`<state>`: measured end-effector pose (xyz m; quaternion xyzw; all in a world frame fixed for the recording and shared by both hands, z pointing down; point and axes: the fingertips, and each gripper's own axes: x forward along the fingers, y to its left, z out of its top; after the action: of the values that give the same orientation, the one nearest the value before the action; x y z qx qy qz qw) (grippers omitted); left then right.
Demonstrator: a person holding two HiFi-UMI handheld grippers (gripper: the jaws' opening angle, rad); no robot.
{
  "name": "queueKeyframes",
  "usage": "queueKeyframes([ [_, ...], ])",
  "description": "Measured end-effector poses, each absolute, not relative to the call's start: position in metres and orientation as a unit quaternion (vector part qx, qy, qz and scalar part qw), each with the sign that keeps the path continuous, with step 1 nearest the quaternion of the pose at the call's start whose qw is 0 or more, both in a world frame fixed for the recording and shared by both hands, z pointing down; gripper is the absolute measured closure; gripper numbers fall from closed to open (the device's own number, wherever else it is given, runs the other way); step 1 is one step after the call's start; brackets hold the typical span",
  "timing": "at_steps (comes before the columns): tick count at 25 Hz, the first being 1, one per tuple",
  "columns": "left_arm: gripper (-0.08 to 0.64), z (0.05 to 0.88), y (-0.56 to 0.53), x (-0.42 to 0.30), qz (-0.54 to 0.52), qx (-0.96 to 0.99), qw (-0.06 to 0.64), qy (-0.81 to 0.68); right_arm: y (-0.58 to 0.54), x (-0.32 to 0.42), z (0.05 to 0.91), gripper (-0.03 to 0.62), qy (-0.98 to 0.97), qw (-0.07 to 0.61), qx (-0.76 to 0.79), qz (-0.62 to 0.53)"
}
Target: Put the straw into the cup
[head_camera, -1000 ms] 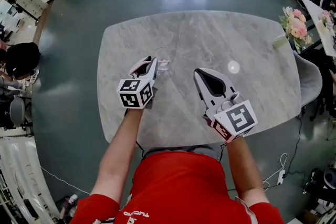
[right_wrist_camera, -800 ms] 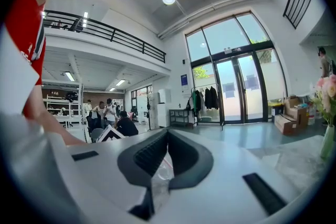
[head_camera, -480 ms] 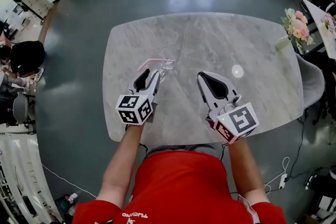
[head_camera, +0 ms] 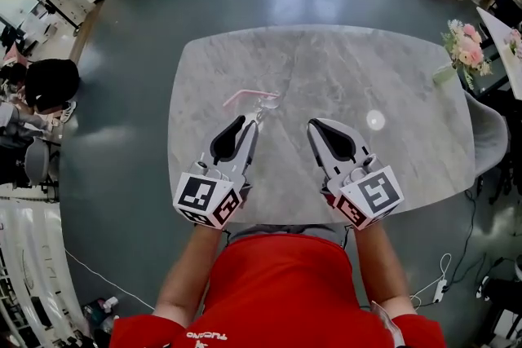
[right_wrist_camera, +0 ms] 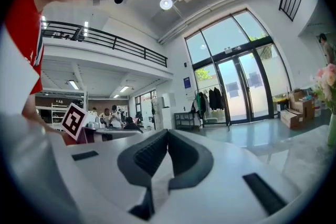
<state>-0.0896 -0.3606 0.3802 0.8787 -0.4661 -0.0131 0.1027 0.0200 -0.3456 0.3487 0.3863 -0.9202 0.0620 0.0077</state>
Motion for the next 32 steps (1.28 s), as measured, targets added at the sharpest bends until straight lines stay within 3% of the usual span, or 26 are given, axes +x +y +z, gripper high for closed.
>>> queueKeyframes([
  [6, 0.554, 0.327, -0.339, -0.085, -0.02, 0.889, 0.029, -0.456, -0.333, 0.016, 0.33, 0.591, -0.926, -0.013, 0.375, 0.047],
  [16, 0.554, 0.287, -0.315, -0.076, -0.034, 0.904, 0.008, -0.426, -0.315, 0.012, 0.305, 0.591, -0.929, -0.03, 0.367, 0.024],
  [32, 0.554, 0.292, -0.31, -0.073, -0.037, 0.906, 0.028, -0.42, -0.304, 0.004, 0.307, 0.591, -0.935, -0.004, 0.355, 0.018],
])
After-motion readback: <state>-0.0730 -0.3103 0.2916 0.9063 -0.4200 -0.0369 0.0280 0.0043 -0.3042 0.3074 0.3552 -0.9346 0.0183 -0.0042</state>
